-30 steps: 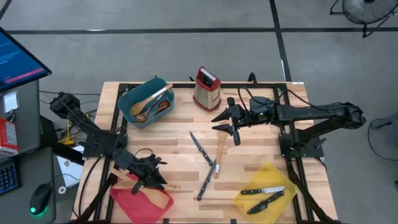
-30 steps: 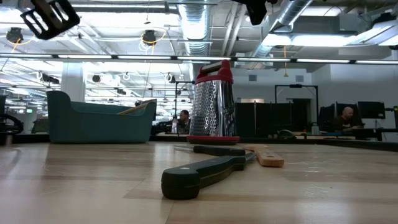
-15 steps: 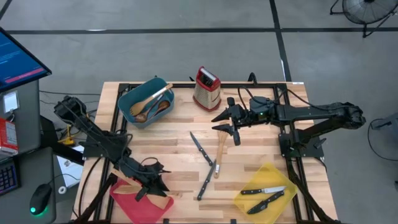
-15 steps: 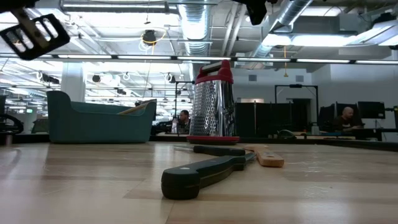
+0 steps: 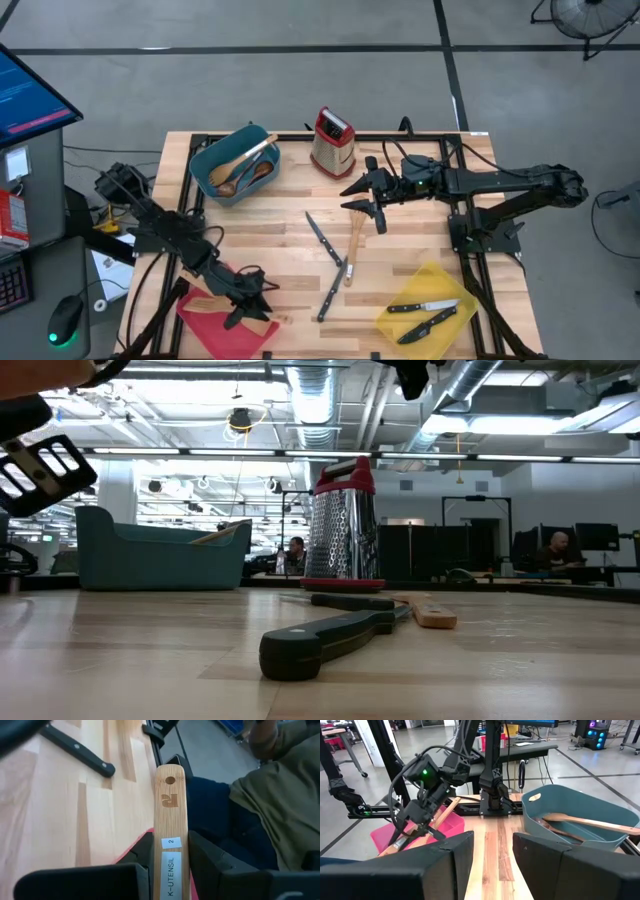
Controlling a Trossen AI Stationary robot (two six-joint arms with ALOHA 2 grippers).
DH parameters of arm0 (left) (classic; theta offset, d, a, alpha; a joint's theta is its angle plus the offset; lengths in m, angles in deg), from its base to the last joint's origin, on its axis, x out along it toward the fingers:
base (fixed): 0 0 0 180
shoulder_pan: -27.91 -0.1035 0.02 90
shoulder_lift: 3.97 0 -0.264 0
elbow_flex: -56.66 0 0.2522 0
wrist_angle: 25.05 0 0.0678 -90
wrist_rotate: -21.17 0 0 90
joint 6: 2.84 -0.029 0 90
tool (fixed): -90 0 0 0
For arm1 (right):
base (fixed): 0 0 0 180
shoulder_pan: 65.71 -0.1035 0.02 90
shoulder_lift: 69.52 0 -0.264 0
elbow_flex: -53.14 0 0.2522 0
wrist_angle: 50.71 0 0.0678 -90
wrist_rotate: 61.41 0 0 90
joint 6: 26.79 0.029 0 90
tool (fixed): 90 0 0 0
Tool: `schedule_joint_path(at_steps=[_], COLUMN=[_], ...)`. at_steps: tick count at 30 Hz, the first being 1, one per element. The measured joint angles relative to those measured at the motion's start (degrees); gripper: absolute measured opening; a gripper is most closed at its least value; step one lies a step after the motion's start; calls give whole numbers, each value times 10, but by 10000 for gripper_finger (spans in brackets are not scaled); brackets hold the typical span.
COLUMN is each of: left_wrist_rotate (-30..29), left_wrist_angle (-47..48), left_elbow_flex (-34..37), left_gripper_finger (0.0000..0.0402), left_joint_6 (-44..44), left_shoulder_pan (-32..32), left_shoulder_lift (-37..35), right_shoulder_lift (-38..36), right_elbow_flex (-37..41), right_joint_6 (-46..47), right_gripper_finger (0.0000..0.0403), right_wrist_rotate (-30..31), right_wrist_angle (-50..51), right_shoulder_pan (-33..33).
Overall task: Pick & Place Kitchen Items
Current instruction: Put the brown wooden spatula into the pink bin
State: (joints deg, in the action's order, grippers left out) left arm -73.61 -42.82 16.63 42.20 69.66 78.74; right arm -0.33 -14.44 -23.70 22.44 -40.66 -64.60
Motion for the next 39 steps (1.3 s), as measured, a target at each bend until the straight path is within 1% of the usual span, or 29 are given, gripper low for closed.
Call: schedule_joint_path(at_steps=[25,32,39], left_wrist_rotate=[24,26,32], left_wrist_angle=[0,0,0], left_elbow_flex=[0,0,0], left_gripper_finger=[82,83,83], left_joint_6=[-13,-39,-42], left_shoulder_pan=[6,6,6], left_shoulder_lift=[3,3,3], right_shoulder_lift=[0,0,0], right_elbow_flex=[0,0,0], right_joint_6=[4,4,4], right_gripper_finger=[147,147,147], right_wrist_rotate=[0,0,0], right_wrist_angle=[0,1,1], right_shoulder_pan=[-4,-4,-4])
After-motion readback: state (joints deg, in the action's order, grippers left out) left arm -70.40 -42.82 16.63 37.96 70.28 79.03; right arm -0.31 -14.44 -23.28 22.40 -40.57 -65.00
